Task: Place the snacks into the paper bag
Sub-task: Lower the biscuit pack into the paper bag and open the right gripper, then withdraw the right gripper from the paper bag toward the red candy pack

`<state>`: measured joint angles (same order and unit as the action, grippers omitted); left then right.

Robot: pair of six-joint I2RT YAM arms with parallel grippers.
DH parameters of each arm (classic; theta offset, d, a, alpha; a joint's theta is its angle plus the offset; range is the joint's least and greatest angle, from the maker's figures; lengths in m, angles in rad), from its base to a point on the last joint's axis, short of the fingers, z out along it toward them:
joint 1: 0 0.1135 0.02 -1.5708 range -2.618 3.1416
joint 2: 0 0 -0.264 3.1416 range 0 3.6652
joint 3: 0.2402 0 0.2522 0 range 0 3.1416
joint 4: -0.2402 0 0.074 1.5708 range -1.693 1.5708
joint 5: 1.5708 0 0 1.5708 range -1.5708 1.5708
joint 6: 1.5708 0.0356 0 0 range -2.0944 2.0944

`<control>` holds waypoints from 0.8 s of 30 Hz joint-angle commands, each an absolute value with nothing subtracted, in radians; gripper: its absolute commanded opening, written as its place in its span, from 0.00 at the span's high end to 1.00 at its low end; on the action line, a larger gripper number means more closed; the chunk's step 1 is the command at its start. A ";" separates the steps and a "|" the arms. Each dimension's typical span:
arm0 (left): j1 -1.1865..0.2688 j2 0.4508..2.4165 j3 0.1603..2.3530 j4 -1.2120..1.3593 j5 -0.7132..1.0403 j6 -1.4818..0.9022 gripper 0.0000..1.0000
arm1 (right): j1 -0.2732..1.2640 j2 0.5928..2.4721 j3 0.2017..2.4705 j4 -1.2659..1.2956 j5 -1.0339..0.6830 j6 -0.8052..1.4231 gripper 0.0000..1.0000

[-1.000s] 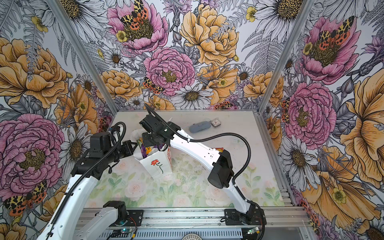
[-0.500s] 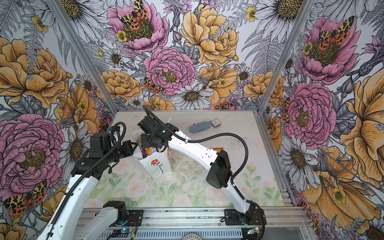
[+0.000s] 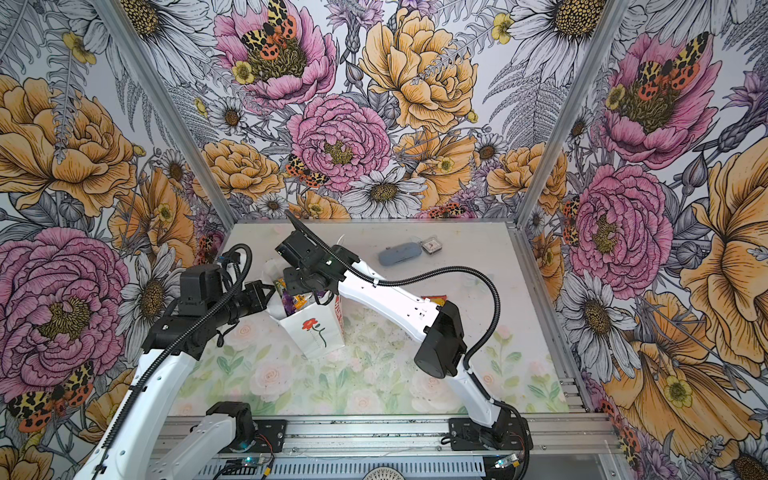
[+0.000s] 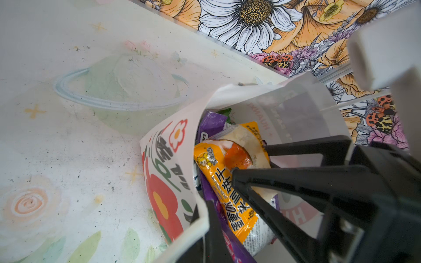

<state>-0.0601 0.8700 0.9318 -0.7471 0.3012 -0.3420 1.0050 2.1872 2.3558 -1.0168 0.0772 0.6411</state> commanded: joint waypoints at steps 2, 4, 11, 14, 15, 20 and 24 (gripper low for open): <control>-0.045 0.838 0.942 -0.643 0.317 -0.344 0.96 | 1.012 2.100 2.376 -1.032 0.130 0.617 0.43; -0.046 0.836 0.942 -0.644 0.317 -0.344 0.96 | 1.012 2.088 2.376 -1.033 0.128 0.614 0.41; -0.046 0.836 0.942 -0.643 0.317 -0.344 0.96 | 1.011 2.033 2.400 -1.034 0.158 0.624 0.35; -0.046 0.836 0.942 -0.643 0.317 -0.344 0.96 | 1.012 2.007 2.419 -1.034 0.152 0.617 0.34; -0.045 0.836 0.942 -0.643 0.315 -0.344 0.96 | 1.014 1.997 2.420 -1.034 0.152 0.617 0.34; -0.046 0.836 0.942 -0.643 0.317 -0.344 0.96 | 1.012 1.934 2.398 -1.034 0.156 0.601 0.34; -0.046 0.836 0.942 -0.640 0.313 -0.342 0.96 | 1.014 1.892 2.389 -1.029 0.109 0.554 0.34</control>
<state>-0.0601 0.8700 0.9310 -0.7456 0.3012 -0.3420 1.0050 1.9472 2.3867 -1.0382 0.1295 0.6010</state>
